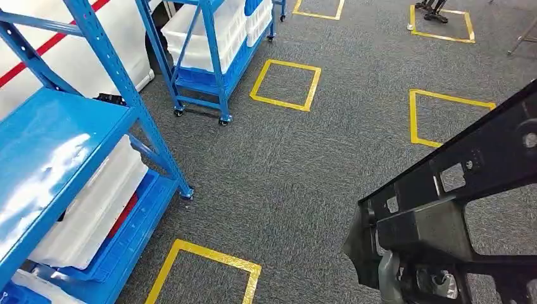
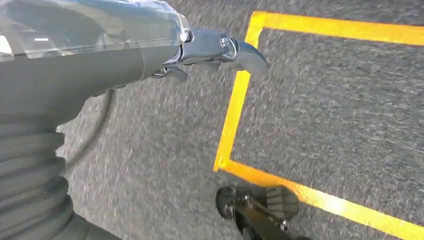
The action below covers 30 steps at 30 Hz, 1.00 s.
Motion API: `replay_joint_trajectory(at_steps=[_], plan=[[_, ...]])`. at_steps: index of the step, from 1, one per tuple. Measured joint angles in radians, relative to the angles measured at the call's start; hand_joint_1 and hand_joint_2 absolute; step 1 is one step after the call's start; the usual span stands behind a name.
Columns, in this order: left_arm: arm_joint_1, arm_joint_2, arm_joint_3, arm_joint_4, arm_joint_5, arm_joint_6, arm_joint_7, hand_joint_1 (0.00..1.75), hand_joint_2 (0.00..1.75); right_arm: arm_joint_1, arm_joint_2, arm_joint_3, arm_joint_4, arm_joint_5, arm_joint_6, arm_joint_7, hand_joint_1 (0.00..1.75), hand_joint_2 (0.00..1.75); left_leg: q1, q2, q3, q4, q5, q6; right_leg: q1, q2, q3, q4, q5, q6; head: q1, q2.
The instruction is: Take the parts from the cabinet and place them on the table.
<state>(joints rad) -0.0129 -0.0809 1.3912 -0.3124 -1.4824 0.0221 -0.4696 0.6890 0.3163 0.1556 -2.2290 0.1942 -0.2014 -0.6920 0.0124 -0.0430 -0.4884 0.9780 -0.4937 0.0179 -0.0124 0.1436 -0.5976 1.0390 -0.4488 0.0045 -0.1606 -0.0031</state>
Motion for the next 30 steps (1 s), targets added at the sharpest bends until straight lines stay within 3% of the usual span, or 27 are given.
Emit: replay_joint_trajectory(at_steps=[2, 3, 4, 5, 6, 7, 11, 12, 13, 14, 15, 16, 17, 18, 19, 20, 21, 22, 23, 26, 27, 28, 29, 30], plan=[[0.0, 0.0, -0.001, 0.0, 0.0, 0.0, -0.001, 0.0, 1.75, 0.0, 0.0, 0.0, 0.0, 0.0, 0.0, 0.0, 1.75, 1.75, -0.001, 0.003, 0.002, 0.0, 0.001, 0.0, -0.001, -0.007, 0.0, 0.002, -0.002, -0.001, 0.0, 0.0], [-0.002, 0.0, -0.004, 0.002, -0.001, 0.0, -0.005, 0.0, 1.75, 0.002, 0.001, -0.002, 0.0, 0.003, -0.001, 0.0, 1.75, 1.75, -0.006, 0.015, 0.002, -0.008, 0.005, 0.005, 0.007, -0.071, -0.014, 0.028, -0.028, 0.0, 0.003, 0.0], [0.002, 0.0, -0.004, 0.003, -0.003, 0.001, -0.015, 0.0, 1.75, 0.002, 0.001, -0.006, 0.0, 0.008, -0.001, -0.001, 1.75, 1.75, -0.01, 0.047, -0.003, -0.007, 0.008, 0.01, 0.006, -0.125, -0.076, 0.157, -0.11, 0.008, 0.01, 0.0], [0.002, 0.0, -0.004, 0.003, -0.003, 0.001, -0.015, 0.0, 1.75, 0.002, 0.001, -0.006, 0.0, 0.008, -0.001, -0.001, 1.75, 1.75, -0.01, 0.05, -0.003, -0.007, 0.008, 0.01, 0.006, -0.126, -0.083, 0.172, -0.117, 0.009, 0.01, 0.0], [0.004, 0.0, -0.006, 0.005, -0.005, 0.0, -0.027, 0.0, 1.75, 0.007, 0.003, -0.016, 0.001, 0.008, 0.013, 0.001, 1.75, 1.75, -0.01, 0.129, -0.008, -0.004, 0.003, 0.003, -0.012, -0.155, -0.042, 0.146, -0.074, 0.026, 0.01, 0.0], [0.002, 0.001, -0.006, 0.006, -0.004, 0.002, -0.029, 0.0, 1.75, 0.005, 0.004, -0.019, 0.001, 0.008, 0.027, 0.007, 1.75, 1.75, -0.014, 0.147, -0.002, 0.008, -0.006, -0.011, -0.008, -0.234, 0.049, -0.016, -0.05, 0.019, 0.011, 0.0], [-0.004, 0.001, -0.006, 0.006, 0.003, 0.003, -0.032, 0.0, 1.75, 0.008, 0.011, -0.026, 0.001, 0.005, 0.041, 0.012, 1.75, 1.75, -0.015, 0.181, 0.01, 0.009, -0.01, -0.032, 0.001, -0.19, 0.04, -0.011, -0.039, -0.008, 0.011, 0.0], [-0.006, 0.001, -0.006, 0.006, 0.003, 0.003, -0.032, 0.0, 1.75, 0.008, 0.013, -0.027, 0.0, 0.005, 0.041, 0.011, 1.75, 1.75, -0.011, 0.179, 0.006, 0.013, -0.017, -0.038, -0.006, -0.177, 0.042, -0.02, -0.03, -0.019, 0.011, 0.0], [-0.006, 0.001, -0.006, 0.006, 0.003, 0.003, -0.032, 0.0, 1.75, 0.009, 0.015, -0.029, 0.0, 0.005, 0.042, 0.011, 1.75, 1.75, -0.007, 0.126, -0.002, 0.036, -0.041, -0.043, -0.007, -0.169, 0.039, -0.022, -0.027, -0.025, 0.009, 0.0], [-0.005, 0.001, -0.006, 0.006, 0.003, 0.003, -0.033, 0.0, 1.75, 0.007, 0.017, -0.03, 0.0, 0.005, 0.042, 0.012, 1.75, 1.75, -0.005, 0.086, -0.028, 0.098, -0.085, -0.044, -0.006, -0.159, 0.034, -0.021, -0.024, -0.031, 0.009, 0.0], [-0.002, 0.001, -0.006, 0.006, 0.005, 0.003, -0.032, 0.0, 1.75, 0.008, 0.019, -0.031, 0.0, 0.005, 0.044, 0.014, 1.75, 1.75, -0.004, 0.064, -0.067, 0.187, -0.131, -0.045, -0.004, -0.146, 0.03, -0.021, -0.022, -0.034, 0.01, 0.0], [0.001, 0.0, -0.006, 0.008, 0.006, 0.005, -0.032, 0.0, 1.75, 0.007, 0.02, -0.032, 0.0, 0.005, 0.051, 0.018, 1.75, 1.75, -0.003, 0.056, -0.106, 0.27, -0.166, -0.045, -0.001, -0.131, 0.027, -0.021, -0.02, -0.036, 0.01, 0.0], [0.003, -0.002, -0.006, 0.008, 0.006, 0.007, -0.031, 0.0, 1.75, 0.007, 0.02, -0.035, 0.0, 0.004, 0.058, 0.022, 1.75, 1.75, -0.003, 0.053, -0.132, 0.325, -0.177, -0.045, 0.001, -0.116, 0.024, -0.018, -0.019, -0.037, 0.01, 0.0], [0.006, -0.002, -0.006, 0.009, 0.007, 0.012, -0.031, 0.0, 1.75, 0.007, 0.02, -0.037, 0.0, 0.003, 0.064, 0.027, 1.75, 1.75, -0.003, 0.052, -0.138, 0.332, -0.165, -0.043, 0.003, -0.102, 0.022, -0.016, -0.019, -0.037, 0.01, 0.0], [0.007, -0.005, -0.005, 0.009, 0.008, 0.02, -0.03, 0.0, 1.75, 0.006, 0.02, -0.041, 0.0, 0.003, 0.072, 0.032, 1.75, 1.75, -0.003, 0.051, -0.122, 0.295, -0.131, -0.04, 0.004, -0.087, 0.022, -0.013, -0.019, -0.037, 0.01, 0.0], [0.007, -0.007, -0.005, 0.009, 0.011, 0.026, -0.03, 0.0, 1.75, 0.004, 0.02, -0.043, 0.0, 0.002, 0.08, 0.039, 1.75, 1.75, -0.003, 0.046, -0.088, 0.219, -0.083, -0.036, 0.005, -0.072, 0.023, -0.01, -0.019, -0.036, 0.01, 0.0], [0.008, -0.009, -0.001, 0.009, 0.033, 0.045, -0.027, 0.0, 1.75, 0.0, 0.02, -0.046, 0.0, 0.001, 0.09, 0.048, 1.75, 1.75, -0.003, 0.023, -0.045, 0.12, -0.032, -0.031, 0.005, -0.057, 0.024, -0.008, -0.018, -0.035, 0.01, 0.0], [0.007, -0.012, 0.009, 0.008, 0.058, 0.065, -0.025, 0.0, 1.75, 0.0, 0.02, -0.049, 0.0, 0.001, 0.099, 0.056, 1.75, 1.75, -0.002, -0.032, -0.016, 0.048, -0.013, -0.025, 0.002, -0.046, 0.021, -0.007, -0.017, -0.032, 0.01, 0.0], [0.008, -0.018, 0.026, 0.002, 0.08, 0.074, -0.024, 0.0, 1.75, 0.001, 0.02, -0.051, 0.0, 0.0, 0.106, 0.061, 1.75, 1.75, 0.0, -0.055, -0.011, 0.024, -0.02, -0.023, 0.008, -0.035, 0.017, 0.001, -0.017, -0.025, 0.01, 0.0], [0.006, -0.031, 0.069, -0.022, 0.113, 0.069, -0.016, 0.0, 1.75, 0.004, 0.018, -0.055, 0.0, -0.001, 0.123, 0.063, 1.75, 1.75, -0.01, -0.024, -0.013, 0.028, -0.016, -0.016, -0.003, 0.001, 0.006, -0.009, -0.004, -0.002, 0.01, 0.0], [0.004, -0.038, 0.08, -0.029, 0.125, 0.062, -0.014, 0.0, 1.75, 0.003, 0.018, -0.056, 0.0, -0.001, 0.127, 0.063, 1.75, 1.75, -0.001, -0.008, -0.008, 0.013, -0.004, -0.005, 0.001, 0.003, 0.002, -0.007, -0.001, 0.006, 0.011, 0.0], [0.001, -0.04, 0.091, -0.034, 0.136, 0.053, -0.013, 0.0, 1.75, -0.002, 0.015, -0.057, 0.002, -0.002, 0.13, 0.063, 1.75, 1.75, -0.001, 0.009, -0.006, 0.005, 0.003, -0.001, 0.0, -0.056, -0.005, 0.008, -0.015, 0.004, 0.011, 0.0], [0.002, -0.043, 0.104, -0.036, 0.156, 0.042, -0.011, 0.0, 1.75, -0.021, 0.011, -0.057, 0.006, -0.004, 0.133, 0.069, 1.75, 1.75, -0.003, 0.023, -0.007, 0.001, 0.006, 0.008, 0.004, -0.108, -0.026, 0.053, -0.056, 0.008, 0.018, 0.0], [0.004, -0.045, 0.115, -0.04, 0.177, 0.032, -0.005, 0.0, 1.75, -0.044, 0.006, -0.057, 0.013, -0.006, 0.133, 0.076, 1.75, 1.75, -0.005, 0.041, -0.011, 0.001, 0.007, 0.008, 0.003, -0.127, -0.061, 0.126, -0.101, 0.014, 0.018, 0.0]])
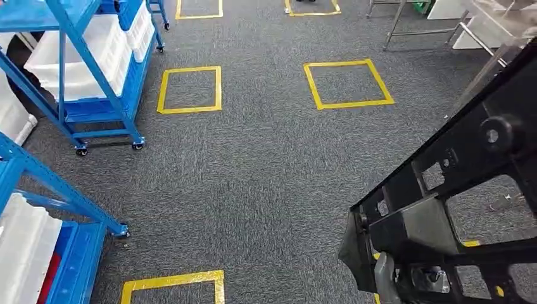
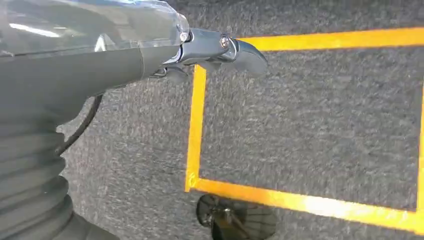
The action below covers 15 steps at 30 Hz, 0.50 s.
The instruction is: Take the parts from the cabinet and place them on the table.
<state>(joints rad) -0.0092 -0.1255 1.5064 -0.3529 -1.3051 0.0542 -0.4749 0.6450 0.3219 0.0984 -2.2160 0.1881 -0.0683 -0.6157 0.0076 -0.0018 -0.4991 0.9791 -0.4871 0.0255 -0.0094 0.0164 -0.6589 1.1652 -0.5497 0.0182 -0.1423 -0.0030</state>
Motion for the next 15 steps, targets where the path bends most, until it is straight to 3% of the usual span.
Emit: replay_joint_trajectory(at_steps=[1, 2, 3, 4, 6, 7, 8, 12, 13, 14, 15], plan=[[0.003, -0.003, 0.008, -0.004, 0.018, -0.005, 0.005, 0.0, 1.75, -0.017, -0.007, 0.0, 0.01, -0.001, 0.0, 0.007, 1.75, 1.75, -0.003, 0.018, -0.002, 0.0, 0.0, 0.0, -0.004, -0.006, -0.036, 0.082, -0.039, 0.004, 0.0, 0.0], [0.004, -0.008, 0.015, -0.011, 0.037, -0.008, 0.009, 0.0, 1.75, -0.024, -0.014, 0.0, 0.018, -0.002, -0.001, 0.01, 1.75, 1.75, -0.003, 0.036, -0.006, 0.001, 0.0, 0.0, -0.007, -0.009, -0.062, 0.143, -0.06, 0.008, 0.0, 0.0], [0.004, -0.012, 0.018, -0.016, 0.05, -0.01, 0.013, 0.0, 1.75, -0.029, -0.022, 0.001, 0.027, -0.004, -0.002, 0.014, 1.75, 1.75, -0.003, 0.05, -0.008, 0.001, -0.001, 0.0, -0.009, -0.011, -0.069, 0.167, -0.06, 0.011, 0.0, 0.0], [0.003, -0.016, 0.024, -0.021, 0.061, -0.013, 0.017, 0.0, 1.75, -0.034, -0.03, 0.002, 0.036, -0.004, -0.003, 0.018, 1.75, 1.75, -0.003, 0.063, -0.008, 0.001, -0.002, -0.002, -0.012, -0.014, -0.053, 0.145, -0.04, 0.014, 0.0, 0.0], [0.002, -0.027, 0.031, -0.03, 0.072, -0.014, 0.022, 0.0, 1.75, -0.048, -0.042, 0.005, 0.052, -0.005, -0.003, 0.019, 1.75, 1.75, -0.002, 0.086, -0.006, 0.005, -0.006, -0.009, -0.016, -0.038, 0.051, -0.028, 0.04, 0.017, 0.001, 0.0], [0.002, -0.031, 0.032, -0.035, 0.084, -0.014, 0.025, 0.0, 1.75, -0.053, -0.046, 0.008, 0.056, -0.005, -0.006, 0.019, 1.75, 1.75, -0.002, 0.095, -0.001, 0.01, -0.01, -0.015, -0.015, -0.073, 0.104, -0.116, 0.064, 0.016, 0.001, 0.0], [0.002, -0.032, 0.035, -0.042, 0.096, -0.014, 0.031, 0.0, 1.75, -0.062, -0.052, 0.013, 0.062, -0.003, -0.012, 0.02, 1.75, 1.75, -0.009, 0.102, -0.003, 0.014, -0.015, -0.023, -0.005, -0.099, 0.111, -0.133, 0.05, 0.004, 0.0, 0.0], [-0.004, -0.05, 0.039, -0.071, 0.128, -0.017, 0.05, 0.0, 1.75, -0.076, -0.077, 0.029, 0.079, 0.019, -0.054, 0.026, 1.75, 1.75, -0.006, 0.135, 0.013, 0.013, -0.018, -0.043, -0.001, -0.054, 0.102, -0.139, 0.057, -0.021, 0.0, 0.0], [-0.004, -0.053, 0.039, -0.075, 0.131, -0.017, 0.052, 0.0, 1.75, -0.078, -0.079, 0.032, 0.08, 0.021, -0.058, 0.026, 1.75, 1.75, 0.002, 0.102, 0.007, 0.024, -0.032, -0.052, -0.008, -0.045, 0.105, -0.145, 0.063, -0.029, 0.0, 0.0], [-0.003, -0.055, 0.04, -0.08, 0.132, -0.017, 0.052, 0.0, 1.75, -0.083, -0.083, 0.037, 0.082, 0.023, -0.061, 0.026, 1.75, 1.75, 0.003, 0.048, -0.008, 0.06, -0.06, -0.053, -0.009, -0.035, 0.103, -0.145, 0.065, -0.034, -0.001, 0.0], [-0.002, -0.059, 0.042, -0.083, 0.132, -0.017, 0.053, 0.0, 1.75, -0.091, -0.085, 0.041, 0.086, 0.024, -0.061, 0.028, 1.75, 1.75, 0.005, 0.023, -0.04, 0.131, -0.103, -0.054, -0.008, -0.025, 0.1, -0.145, 0.066, -0.039, -0.001, 0.0]])
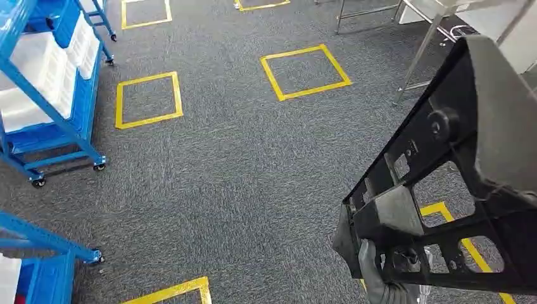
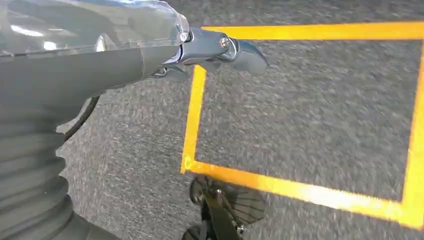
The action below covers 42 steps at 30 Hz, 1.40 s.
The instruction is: Take the parts from the cabinet and place them on the table.
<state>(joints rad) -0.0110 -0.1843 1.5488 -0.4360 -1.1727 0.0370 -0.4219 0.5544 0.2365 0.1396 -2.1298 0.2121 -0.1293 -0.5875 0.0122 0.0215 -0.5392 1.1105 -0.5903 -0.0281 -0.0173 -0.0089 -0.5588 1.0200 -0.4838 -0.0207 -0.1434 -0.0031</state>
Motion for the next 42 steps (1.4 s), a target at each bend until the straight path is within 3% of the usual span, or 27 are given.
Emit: replay_joint_trajectory(at_steps=[2, 4, 6, 7, 8, 9, 12, 13, 14, 15, 17, 19, 20, 22, 23, 24, 27, 28, 30, 31, 33, 34, 35, 37, 38, 39, 42], plan=[[0.005, -0.003, 0.004, -0.007, 0.0, 0.0, 0.002, 0.0, 1.75, -0.007, -0.007, 0.006, 0.006, 0.005, -0.011, 0.004, 1.75, 1.75, 0.0, -0.012, -0.08, 0.17, -0.069, -0.001, 0.005, 0.027, -0.002, 0.001, 0.001, -0.004, 0.0, 0.0], [0.006, -0.006, 0.008, -0.011, 0.0, -0.001, 0.002, 0.0, 1.75, -0.007, -0.015, 0.009, 0.011, 0.007, -0.018, 0.009, 1.75, 1.75, -0.001, -0.013, -0.103, 0.206, -0.052, 0.003, 0.009, 0.054, -0.001, 0.004, 0.001, -0.005, 0.0, 0.0], [0.006, -0.008, 0.01, -0.015, 0.0, -0.001, 0.002, 0.0, 1.75, -0.008, -0.019, 0.012, 0.015, 0.008, -0.019, 0.009, 1.75, 1.75, -0.001, -0.023, -0.051, 0.072, 0.042, 0.013, 0.01, 0.087, 0.002, 0.006, 0.001, -0.004, 0.0, 0.0], [0.006, -0.008, 0.011, -0.019, -0.003, -0.002, 0.002, 0.0, 1.75, -0.009, -0.021, 0.015, 0.015, 0.009, -0.022, 0.009, 1.75, 1.75, -0.001, -0.051, -0.013, -0.022, 0.092, 0.02, 0.01, 0.101, 0.003, 0.006, 0.001, -0.004, 0.0, 0.0], [0.006, -0.008, 0.011, -0.023, -0.007, -0.003, 0.001, 0.0, 1.75, -0.01, -0.023, 0.02, 0.015, 0.009, -0.029, 0.01, 1.75, 1.75, -0.001, -0.115, 0.007, -0.08, 0.102, 0.026, 0.007, 0.11, 0.001, 0.006, 0.002, -0.002, 0.0, 0.0], [0.008, -0.008, 0.013, -0.026, -0.014, -0.006, -0.003, 0.0, 1.75, -0.013, -0.027, 0.025, 0.017, 0.01, -0.04, 0.011, 1.75, 1.75, 0.001, -0.122, 0.016, -0.106, 0.096, 0.025, 0.01, 0.128, -0.005, 0.011, 0.003, 0.005, 0.002, 0.0], [0.002, -0.008, 0.013, -0.028, -0.036, -0.01, -0.01, 0.0, 1.75, -0.008, -0.032, 0.03, 0.018, 0.011, -0.063, 0.015, 1.75, 1.75, -0.009, -0.09, 0.019, -0.107, 0.099, 0.031, -0.002, 0.163, -0.019, 0.002, 0.015, 0.029, 0.001, 0.0], [0.0, -0.008, 0.013, -0.028, -0.044, -0.01, -0.012, 0.0, 1.75, -0.005, -0.034, 0.031, 0.017, 0.013, -0.069, 0.015, 1.75, 1.75, 0.004, -0.071, 0.024, -0.126, 0.112, 0.041, 0.002, 0.136, -0.019, 0.013, 0.009, 0.032, 0.002, 0.0], [0.002, -0.008, 0.013, -0.03, -0.051, -0.01, -0.014, 0.0, 1.75, -0.003, -0.035, 0.032, 0.017, 0.017, -0.073, 0.015, 1.75, 1.75, 0.0, -0.059, 0.028, -0.134, 0.114, 0.044, 0.008, 0.07, -0.027, 0.031, -0.01, 0.035, 0.005, 0.0], [0.004, -0.008, 0.013, -0.031, -0.058, -0.009, -0.018, 0.0, 1.75, -0.005, -0.036, 0.034, 0.016, 0.021, -0.074, 0.016, 1.75, 1.75, -0.002, -0.043, 0.03, -0.135, 0.114, 0.054, 0.008, 0.032, -0.052, 0.078, -0.045, 0.04, 0.012, 0.0], [0.006, -0.008, 0.013, -0.031, -0.073, -0.009, -0.02, 0.0, 1.75, -0.001, -0.038, 0.034, 0.015, 0.03, -0.077, 0.019, 1.75, 1.75, -0.006, -0.01, 0.027, -0.132, 0.112, 0.054, 0.002, 0.016, -0.122, 0.225, -0.118, 0.048, 0.013, 0.0], [0.006, -0.006, 0.013, -0.031, -0.086, -0.009, -0.021, 0.0, 1.75, 0.007, -0.038, 0.034, 0.013, 0.036, -0.082, 0.019, 1.75, 1.75, -0.006, 0.022, 0.026, -0.131, 0.11, 0.053, -0.002, 0.014, -0.154, 0.294, -0.128, 0.056, 0.013, 0.0], [0.004, -0.006, 0.012, -0.03, -0.097, -0.009, -0.023, 0.0, 1.75, 0.012, -0.038, 0.034, 0.011, 0.042, -0.083, 0.02, 1.75, 1.75, -0.005, 0.036, 0.026, -0.13, 0.107, 0.05, -0.006, 0.011, -0.134, 0.257, -0.096, 0.06, 0.013, 0.0], [0.002, -0.004, 0.009, -0.03, -0.118, -0.005, -0.025, 0.0, 1.75, 0.024, -0.038, 0.034, 0.0, 0.061, -0.084, 0.023, 1.75, 1.75, -0.003, 0.061, 0.029, -0.122, 0.098, 0.041, -0.009, -0.022, -0.034, 0.082, -0.013, 0.063, 0.013, 0.0], [0.002, -0.003, 0.009, -0.03, -0.129, 0.0, -0.026, 0.0, 1.75, 0.031, -0.038, 0.034, -0.009, 0.075, -0.086, 0.025, 1.75, 1.75, -0.004, 0.07, 0.034, -0.115, 0.092, 0.034, -0.007, -0.068, 0.001, 0.007, -0.01, 0.059, 0.014, 0.0], [0.003, 0.004, 0.008, -0.029, -0.14, 0.006, -0.029, 0.0, 1.75, 0.043, -0.038, 0.034, -0.016, 0.092, -0.092, 0.028, 1.75, 1.75, -0.011, 0.078, 0.035, -0.112, 0.086, 0.026, -0.001, -0.083, 0.0, 0.011, -0.009, 0.048, 0.014, 0.0], [-0.001, 0.008, -0.006, -0.025, -0.165, 0.015, -0.045, 0.0, 1.75, 0.081, -0.038, 0.034, -0.043, 0.141, -0.107, 0.03, 1.75, 1.75, -0.009, 0.103, 0.049, -0.116, 0.084, 0.011, 0.007, -0.044, -0.005, 0.016, -0.01, 0.028, 0.016, 0.0], [-0.003, 0.011, -0.013, -0.024, -0.169, 0.019, -0.048, 0.0, 1.75, 0.087, -0.038, 0.034, -0.049, 0.15, -0.108, 0.032, 1.75, 1.75, -0.008, 0.115, 0.054, -0.116, 0.08, 0.004, 0.001, -0.029, -0.006, 0.009, -0.005, 0.018, 0.017, 0.0], [-0.004, 0.015, -0.017, -0.022, -0.182, 0.023, -0.058, 0.0, 1.75, 0.096, -0.037, 0.035, -0.062, 0.171, -0.11, 0.04, 1.75, 1.75, 0.0, 0.029, 0.028, -0.053, 0.027, -0.004, -0.004, -0.007, -0.005, 0.005, 0.001, 0.007, 0.014, 0.0], [-0.003, 0.015, -0.018, -0.021, -0.191, 0.025, -0.065, 0.0, 1.75, 0.097, -0.037, 0.034, -0.066, 0.186, -0.111, 0.047, 1.75, 1.75, 0.0, 0.006, -0.006, 0.022, -0.016, -0.005, -0.003, 0.003, -0.007, 0.005, 0.003, 0.002, 0.015, 0.0], [0.006, 0.017, -0.027, -0.02, -0.209, 0.032, -0.081, 0.0, 1.75, 0.105, -0.037, 0.034, -0.07, 0.213, -0.113, 0.055, 1.75, 1.75, 0.0, -0.011, -0.081, 0.183, -0.08, -0.006, 0.002, 0.033, -0.01, 0.006, 0.004, -0.001, 0.015, 0.0], [0.007, 0.018, -0.035, -0.018, -0.216, 0.035, -0.087, 0.0, 1.75, 0.111, -0.037, 0.034, -0.071, 0.225, -0.114, 0.06, 1.75, 1.75, 0.0, -0.012, -0.097, 0.211, -0.077, -0.004, 0.004, 0.048, -0.009, 0.006, 0.004, -0.001, 0.015, 0.0], [0.009, 0.018, -0.041, -0.017, -0.225, 0.04, -0.095, 0.0, 1.75, 0.117, -0.036, 0.033, -0.072, 0.238, -0.114, 0.063, 1.75, 1.75, -0.001, -0.013, -0.091, 0.191, -0.05, 0.0, 0.006, 0.062, -0.007, 0.006, 0.004, -0.001, 0.015, 0.0], [0.009, 0.02, -0.052, -0.016, -0.25, 0.046, -0.112, 0.0, 1.75, 0.127, -0.036, 0.032, -0.078, 0.263, -0.114, 0.068, 1.75, 1.75, -0.002, -0.028, -0.026, 0.04, 0.046, 0.011, 0.008, 0.091, -0.003, 0.008, 0.004, -0.001, 0.015, 0.0], [0.011, 0.021, -0.063, -0.016, -0.267, 0.051, -0.122, 0.0, 1.75, 0.13, -0.036, 0.032, -0.082, 0.279, -0.111, 0.068, 1.75, 1.75, -0.002, -0.064, 0.015, -0.058, 0.092, 0.02, 0.008, 0.105, -0.002, 0.009, 0.004, 0.0, 0.015, 0.0], [0.011, 0.025, -0.069, -0.016, -0.281, 0.057, -0.128, 0.0, 1.75, 0.131, -0.035, 0.032, -0.083, 0.291, -0.107, 0.071, 1.75, 1.75, -0.001, -0.111, 0.027, -0.092, 0.079, 0.025, 0.012, 0.114, -0.006, 0.012, 0.005, 0.005, 0.016, 0.0], [0.016, 0.025, -0.084, -0.016, -0.297, 0.068, -0.136, 0.0, 1.75, 0.142, -0.03, 0.03, -0.083, 0.32, -0.101, 0.077, 1.75, 1.75, -0.009, -0.083, 0.031, -0.105, 0.081, 0.028, -0.001, 0.154, -0.019, 0.008, 0.015, 0.026, 0.015, 0.0]])
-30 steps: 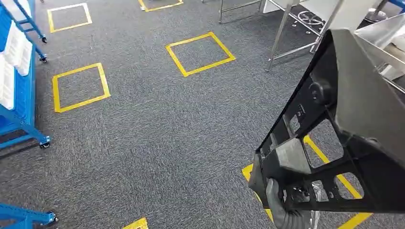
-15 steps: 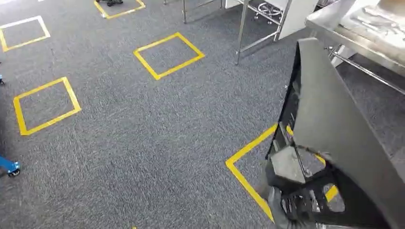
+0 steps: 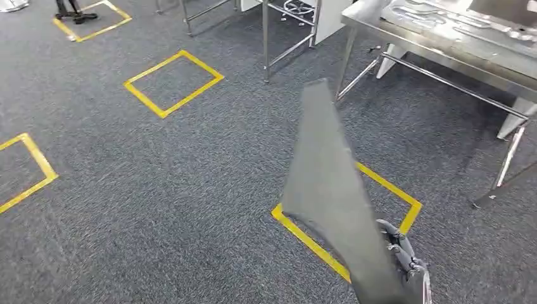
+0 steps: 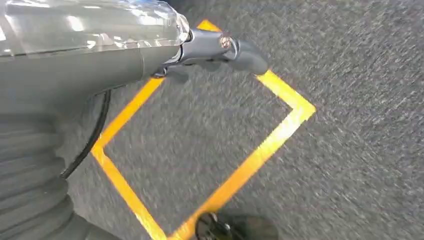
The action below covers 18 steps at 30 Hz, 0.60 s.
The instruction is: Take the parts from the cabinet and place them on the table.
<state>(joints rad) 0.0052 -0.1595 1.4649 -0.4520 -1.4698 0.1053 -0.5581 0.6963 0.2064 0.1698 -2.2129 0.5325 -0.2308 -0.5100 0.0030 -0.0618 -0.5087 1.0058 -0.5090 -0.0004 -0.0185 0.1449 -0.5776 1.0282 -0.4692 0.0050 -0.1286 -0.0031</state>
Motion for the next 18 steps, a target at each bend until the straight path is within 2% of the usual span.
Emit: replay_joint_trajectory(at_steps=[1, 2, 3, 4, 5, 6, 7, 8, 9, 10, 11, 12, 13, 16, 17, 18], plan=[[-0.001, 0.0, -0.006, 0.0, -0.004, 0.004, 0.0, 0.0, 1.75, 0.005, 0.002, -0.002, -0.001, 0.005, 0.001, 0.0, 1.75, 1.75, 0.001, 0.011, 0.004, -0.008, 0.006, 0.007, 0.002, 0.012, -0.003, -0.003, 0.003, 0.008, 0.001, 0.0], [-0.004, 0.0, -0.008, 0.001, -0.005, 0.006, 0.0, 0.0, 1.75, 0.008, 0.003, -0.005, -0.003, 0.011, 0.007, 0.0, 1.75, 1.75, 0.013, 0.032, 0.008, -0.022, 0.017, 0.013, 0.002, -0.013, -0.005, 0.011, -0.005, 0.01, 0.002, 0.0], [-0.005, 0.002, -0.008, 0.001, -0.005, 0.007, 0.001, 0.0, 1.75, 0.008, 0.005, -0.007, -0.004, 0.012, 0.016, -0.001, 1.75, 1.75, 0.011, 0.04, 0.008, -0.03, 0.019, 0.019, 0.009, -0.072, -0.02, 0.04, -0.032, 0.014, 0.009, 0.0], [-0.006, 0.002, -0.008, 0.001, -0.005, 0.007, 0.005, 0.0, 1.75, 0.006, 0.005, -0.008, -0.005, 0.012, 0.024, -0.003, 1.75, 1.75, 0.01, 0.053, 0.008, -0.03, 0.02, 0.022, 0.01, -0.103, -0.048, 0.092, -0.068, 0.015, 0.014, 0.0], [-0.007, 0.003, -0.008, 0.003, -0.002, 0.007, 0.016, 0.0, 1.75, 0.004, 0.006, -0.01, -0.005, 0.013, 0.039, -0.005, 1.75, 1.75, 0.008, 0.069, 0.006, -0.029, 0.02, 0.022, 0.008, -0.125, -0.087, 0.176, -0.112, 0.018, 0.016, 0.0], [-0.008, 0.005, -0.008, 0.005, 0.003, 0.007, 0.025, 0.0, 1.75, 0.003, 0.007, -0.012, -0.003, 0.014, 0.05, -0.006, 1.75, 1.75, 0.006, 0.085, 0.006, -0.029, 0.019, 0.023, 0.005, -0.134, -0.119, 0.248, -0.142, 0.02, 0.016, 0.0], [-0.012, 0.006, -0.008, 0.008, 0.005, 0.007, 0.031, 0.0, 1.75, 0.003, 0.008, -0.012, -0.003, 0.014, 0.056, -0.006, 1.75, 1.75, 0.005, 0.101, 0.004, -0.028, 0.018, 0.022, 0.004, -0.137, -0.137, 0.288, -0.149, 0.023, 0.015, 0.0], [-0.019, 0.009, -0.008, 0.011, 0.008, 0.006, 0.041, 0.0, 1.75, 0.001, 0.008, -0.012, -0.002, 0.014, 0.066, -0.006, 1.75, 1.75, 0.005, 0.115, 0.005, -0.027, 0.016, 0.021, 0.003, -0.14, -0.133, 0.284, -0.134, 0.025, 0.016, 0.0], [-0.026, 0.011, -0.007, 0.016, 0.014, 0.006, 0.048, 0.0, 1.75, 0.0, 0.008, -0.012, -0.002, 0.015, 0.074, -0.006, 1.75, 1.75, 0.005, 0.127, 0.005, -0.025, 0.013, 0.02, 0.001, -0.144, -0.11, 0.243, -0.104, 0.027, 0.016, 0.0], [-0.036, 0.014, -0.007, 0.021, 0.016, 0.006, 0.055, 0.0, 1.75, -0.002, 0.008, -0.012, -0.002, 0.017, 0.079, -0.006, 1.75, 1.75, 0.006, 0.139, 0.008, -0.023, 0.009, 0.016, -0.001, -0.156, -0.064, 0.162, -0.057, 0.028, 0.016, 0.0], [-0.046, 0.018, -0.007, 0.025, 0.018, 0.006, 0.059, 0.0, 1.75, -0.007, 0.008, -0.012, -0.001, 0.018, 0.082, -0.005, 1.75, 1.75, 0.006, 0.149, 0.011, -0.018, 0.004, 0.011, -0.001, -0.185, -0.012, 0.072, -0.018, 0.026, 0.016, 0.0], [-0.053, 0.029, -0.007, 0.03, 0.025, 0.005, 0.067, 0.0, 1.75, -0.015, 0.008, -0.012, 0.001, 0.019, 0.087, -0.002, 1.75, 1.75, 0.001, 0.158, 0.016, -0.014, -0.002, 0.005, 0.005, -0.243, 0.017, 0.011, -0.02, 0.021, 0.017, 0.0], [-0.06, 0.034, -0.006, 0.036, 0.035, 0.003, 0.074, 0.0, 1.75, -0.029, 0.007, -0.011, 0.004, 0.02, 0.09, 0.005, 1.75, 1.75, -0.004, 0.166, 0.014, -0.008, -0.008, -0.003, 0.014, -0.237, 0.019, 0.003, -0.021, 0.007, 0.016, 0.0], [-0.085, 0.057, -0.005, 0.041, 0.049, -0.005, 0.088, 0.0, 1.75, -0.035, 0.002, -0.01, 0.01, 0.019, 0.088, 0.019, 1.75, 1.75, -0.003, 0.203, 0.028, -0.011, -0.011, -0.015, 0.017, -0.199, 0.01, 0.005, -0.021, -0.01, 0.016, 0.0], [-0.09, 0.058, -0.005, 0.042, 0.051, -0.006, 0.09, 0.0, 1.75, -0.037, 0.0, -0.009, 0.011, 0.019, 0.087, 0.023, 1.75, 1.75, 0.001, 0.192, 0.029, -0.007, -0.02, -0.025, 0.011, -0.187, 0.014, -0.003, -0.015, -0.019, 0.018, 0.0], [-0.095, 0.067, -0.005, 0.043, 0.055, -0.007, 0.09, 0.0, 1.75, -0.041, -0.002, -0.007, 0.013, 0.016, 0.086, 0.026, 1.75, 1.75, 0.006, 0.132, 0.018, 0.02, -0.043, -0.029, 0.008, -0.177, 0.013, -0.003, -0.013, -0.023, 0.015, 0.0]])
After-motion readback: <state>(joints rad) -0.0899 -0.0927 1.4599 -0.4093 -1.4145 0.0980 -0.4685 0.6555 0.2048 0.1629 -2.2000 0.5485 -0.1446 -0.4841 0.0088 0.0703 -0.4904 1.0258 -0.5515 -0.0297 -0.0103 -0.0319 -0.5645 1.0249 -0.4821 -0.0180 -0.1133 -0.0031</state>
